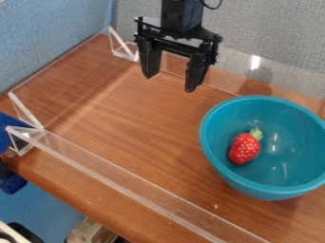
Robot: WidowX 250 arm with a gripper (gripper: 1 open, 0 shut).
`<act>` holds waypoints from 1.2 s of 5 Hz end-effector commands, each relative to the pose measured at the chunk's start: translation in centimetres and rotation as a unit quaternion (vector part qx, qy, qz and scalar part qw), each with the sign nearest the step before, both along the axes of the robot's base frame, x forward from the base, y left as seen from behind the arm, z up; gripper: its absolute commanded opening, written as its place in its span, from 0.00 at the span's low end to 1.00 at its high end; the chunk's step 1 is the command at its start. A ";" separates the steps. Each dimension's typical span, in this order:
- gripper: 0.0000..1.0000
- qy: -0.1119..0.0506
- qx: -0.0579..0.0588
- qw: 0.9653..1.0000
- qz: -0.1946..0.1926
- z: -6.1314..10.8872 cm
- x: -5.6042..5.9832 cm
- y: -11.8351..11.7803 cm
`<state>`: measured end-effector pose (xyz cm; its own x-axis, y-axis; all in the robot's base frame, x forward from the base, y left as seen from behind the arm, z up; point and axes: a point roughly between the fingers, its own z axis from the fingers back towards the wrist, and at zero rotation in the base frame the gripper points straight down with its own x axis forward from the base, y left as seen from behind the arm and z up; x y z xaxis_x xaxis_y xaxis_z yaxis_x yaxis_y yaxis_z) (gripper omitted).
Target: Remove the strawberry from inside the blue bowl and put it on the table
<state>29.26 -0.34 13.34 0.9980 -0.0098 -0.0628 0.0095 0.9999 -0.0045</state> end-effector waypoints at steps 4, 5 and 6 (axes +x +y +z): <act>1.00 0.016 -0.009 0.999 -0.033 -2.2 0.2 -2.5; 1.00 0.011 -0.013 0.998 -0.055 -2.4 0.4 -4.1; 1.00 -0.001 -0.018 0.996 -0.083 -2.5 0.9 -6.4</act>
